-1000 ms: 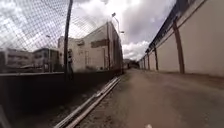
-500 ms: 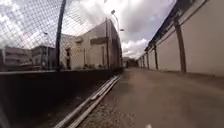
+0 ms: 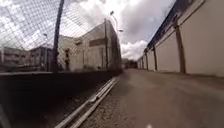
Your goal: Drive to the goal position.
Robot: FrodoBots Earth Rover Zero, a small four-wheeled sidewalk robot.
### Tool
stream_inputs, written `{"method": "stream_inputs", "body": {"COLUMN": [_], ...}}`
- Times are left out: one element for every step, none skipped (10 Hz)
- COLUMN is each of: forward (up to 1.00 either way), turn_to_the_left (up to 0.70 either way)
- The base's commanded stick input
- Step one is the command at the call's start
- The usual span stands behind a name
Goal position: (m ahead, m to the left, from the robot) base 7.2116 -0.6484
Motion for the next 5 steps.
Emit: {"method": "stream_inputs", "body": {"forward": [0.00, 0.00, 0.00, 0.00, 0.00], "turn_to_the_left": [-0.39, -0.39, -0.39, -0.40, -0.39]}}
